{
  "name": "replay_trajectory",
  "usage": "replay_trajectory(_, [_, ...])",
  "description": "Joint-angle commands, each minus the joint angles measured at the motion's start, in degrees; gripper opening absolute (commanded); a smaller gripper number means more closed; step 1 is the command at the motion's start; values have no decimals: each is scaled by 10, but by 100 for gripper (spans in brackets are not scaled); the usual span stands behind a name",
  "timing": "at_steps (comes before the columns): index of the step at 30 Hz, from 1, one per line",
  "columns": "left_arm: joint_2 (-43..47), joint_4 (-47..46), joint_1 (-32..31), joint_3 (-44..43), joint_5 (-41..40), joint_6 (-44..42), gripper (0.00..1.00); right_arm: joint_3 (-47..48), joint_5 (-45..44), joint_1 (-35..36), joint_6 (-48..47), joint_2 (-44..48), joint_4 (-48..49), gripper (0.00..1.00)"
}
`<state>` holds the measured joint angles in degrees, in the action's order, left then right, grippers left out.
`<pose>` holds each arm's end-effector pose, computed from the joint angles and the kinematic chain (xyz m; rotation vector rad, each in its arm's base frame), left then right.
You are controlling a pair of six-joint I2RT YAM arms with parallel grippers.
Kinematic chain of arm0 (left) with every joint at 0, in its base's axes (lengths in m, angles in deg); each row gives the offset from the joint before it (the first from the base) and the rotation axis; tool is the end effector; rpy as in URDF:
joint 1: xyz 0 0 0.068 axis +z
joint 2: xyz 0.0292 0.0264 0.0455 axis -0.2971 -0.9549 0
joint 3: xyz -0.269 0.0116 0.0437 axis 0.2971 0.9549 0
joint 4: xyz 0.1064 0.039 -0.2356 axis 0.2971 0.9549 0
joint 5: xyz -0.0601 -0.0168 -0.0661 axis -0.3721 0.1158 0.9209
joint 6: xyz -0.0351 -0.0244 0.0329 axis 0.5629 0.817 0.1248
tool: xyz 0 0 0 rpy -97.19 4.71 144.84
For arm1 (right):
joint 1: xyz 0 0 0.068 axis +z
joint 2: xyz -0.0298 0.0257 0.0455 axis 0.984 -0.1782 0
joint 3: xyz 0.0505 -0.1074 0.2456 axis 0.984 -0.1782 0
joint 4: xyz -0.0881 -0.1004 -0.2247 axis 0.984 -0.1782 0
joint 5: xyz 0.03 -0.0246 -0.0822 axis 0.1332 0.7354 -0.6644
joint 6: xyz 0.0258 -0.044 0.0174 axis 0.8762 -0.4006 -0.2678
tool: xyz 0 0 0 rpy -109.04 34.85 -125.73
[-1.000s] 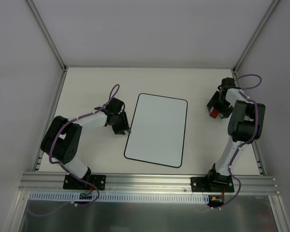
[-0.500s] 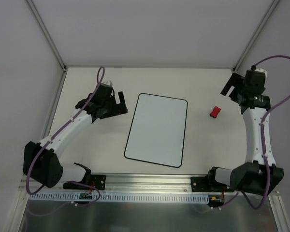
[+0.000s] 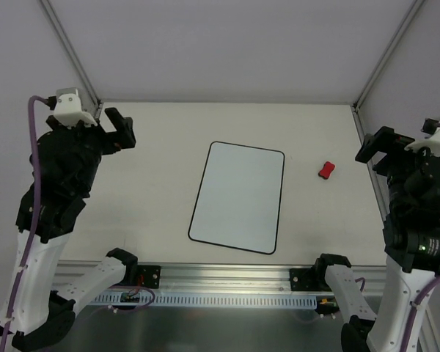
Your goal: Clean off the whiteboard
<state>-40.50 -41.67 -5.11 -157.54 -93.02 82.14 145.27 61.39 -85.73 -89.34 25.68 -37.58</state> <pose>0.1219 -0.0360 0.5061 -0.1233 1.5409 -0.1459 0.0830 -0.0135 0.5002 0.0606 1.5480 -0.3149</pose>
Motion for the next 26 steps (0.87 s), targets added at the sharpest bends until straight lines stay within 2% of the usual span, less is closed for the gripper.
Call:
replay_trajectory(1, [17, 12, 4, -41, -73, -85, 99, 36, -8, 19, -44, 13, 0, 99])
replay_trajectory(5, [36, 12, 3, -62, -88, -109, 99, 53, -16, 32, -63, 22, 7, 99])
replay_trajectory(14, [44, 11, 3, -74, -65, -94, 99, 44, -5, 38, -61, 23, 22, 99])
replay_trajectory(26, [41, 11, 3, -83, -78, -94, 99, 63, -26, 50, -80, 23, 23, 99])
